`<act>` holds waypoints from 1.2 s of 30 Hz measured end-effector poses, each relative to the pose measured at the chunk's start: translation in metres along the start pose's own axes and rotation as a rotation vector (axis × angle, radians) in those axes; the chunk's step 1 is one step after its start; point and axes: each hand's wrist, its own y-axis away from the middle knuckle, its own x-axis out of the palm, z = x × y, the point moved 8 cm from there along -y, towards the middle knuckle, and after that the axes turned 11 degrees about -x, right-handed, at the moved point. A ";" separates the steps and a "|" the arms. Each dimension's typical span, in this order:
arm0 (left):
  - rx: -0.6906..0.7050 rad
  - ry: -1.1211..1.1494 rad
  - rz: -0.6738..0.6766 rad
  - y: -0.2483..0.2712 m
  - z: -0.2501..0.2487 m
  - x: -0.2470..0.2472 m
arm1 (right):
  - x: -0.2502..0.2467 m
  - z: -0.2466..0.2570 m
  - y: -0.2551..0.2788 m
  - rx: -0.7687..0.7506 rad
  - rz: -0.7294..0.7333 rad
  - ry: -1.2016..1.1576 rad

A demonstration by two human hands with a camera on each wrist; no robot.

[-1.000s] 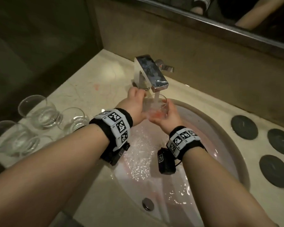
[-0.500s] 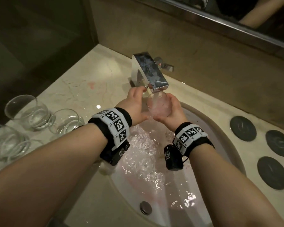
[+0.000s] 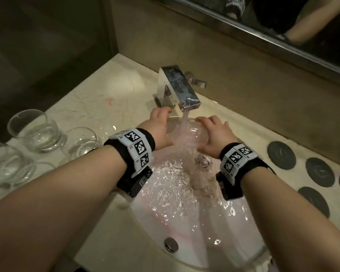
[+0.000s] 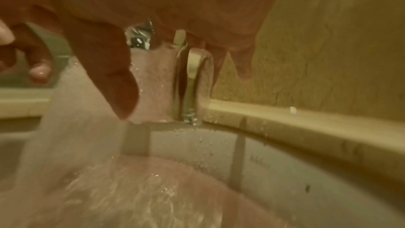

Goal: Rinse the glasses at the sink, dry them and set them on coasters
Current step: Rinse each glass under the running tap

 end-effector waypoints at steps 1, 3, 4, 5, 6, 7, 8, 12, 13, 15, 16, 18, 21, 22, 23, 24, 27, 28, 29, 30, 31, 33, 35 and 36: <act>0.003 0.005 -0.001 0.002 -0.001 -0.001 | -0.004 0.002 0.002 -0.007 0.034 0.134; 0.018 0.011 0.000 0.004 -0.004 -0.002 | -0.012 0.006 0.007 -0.021 0.076 0.389; 0.023 0.008 0.000 0.005 -0.005 -0.002 | -0.015 0.009 0.009 -0.032 0.086 0.477; 0.026 0.004 0.000 0.006 -0.005 -0.002 | -0.019 0.012 0.010 -0.046 0.093 0.538; 0.028 0.001 0.002 0.006 -0.006 -0.002 | -0.022 0.013 0.011 -0.054 0.101 0.574; 0.033 -0.002 0.001 0.007 -0.007 -0.002 | -0.025 0.014 0.012 -0.053 0.103 0.586; 0.040 -0.008 -0.003 0.007 -0.008 -0.003 | -0.029 0.013 0.013 -0.039 0.101 0.575; 0.053 -0.010 -0.002 0.007 -0.010 -0.005 | -0.033 0.001 0.016 0.090 -0.040 0.140; 0.055 -0.010 -0.001 0.007 -0.010 -0.006 | -0.030 -0.001 0.017 0.116 -0.090 -0.032; 0.058 -0.001 -0.003 0.007 -0.009 -0.007 | -0.019 0.001 0.016 0.142 -0.128 -0.262; 0.059 0.007 -0.002 0.007 -0.009 -0.008 | -0.011 0.001 0.013 0.163 -0.140 -0.332; 0.059 0.019 0.004 0.007 -0.007 -0.008 | 0.000 0.001 0.008 0.204 -0.165 -0.388; 0.056 0.006 0.011 0.006 -0.004 -0.008 | 0.013 0.004 0.002 0.229 -0.177 -0.380; 0.056 0.003 0.012 0.006 -0.002 -0.008 | 0.017 0.005 0.000 0.238 -0.187 -0.419; 0.056 -0.001 0.012 0.005 -0.001 -0.009 | 0.022 0.005 -0.001 0.252 -0.193 -0.466; 0.055 -0.004 0.010 0.004 0.000 -0.010 | 0.026 0.005 -0.002 0.266 -0.194 -0.501; 0.058 -0.013 0.003 0.003 0.000 -0.013 | 0.032 0.007 -0.005 0.287 -0.197 -0.572; 0.063 -0.016 0.006 0.003 -0.001 -0.013 | 0.033 0.006 -0.006 0.291 -0.201 -0.588; 0.067 -0.015 0.012 0.003 -0.002 -0.012 | 0.035 0.004 -0.008 0.291 -0.203 -0.601; 0.071 -0.012 0.018 0.003 -0.003 -0.011 | 0.037 0.002 -0.009 0.290 -0.210 -0.612; 0.073 -0.010 0.021 0.002 -0.003 -0.011 | 0.038 0.002 -0.010 0.286 -0.215 -0.619; 0.072 -0.010 0.025 0.002 -0.003 -0.010 | 0.035 0.003 -0.011 0.257 -0.226 -0.624; 0.065 -0.016 0.024 0.001 -0.003 -0.010 | 0.029 0.006 -0.011 0.234 -0.238 -0.634; 0.061 -0.017 0.025 0.001 -0.003 -0.010 | 0.028 0.005 -0.012 0.218 -0.239 -0.643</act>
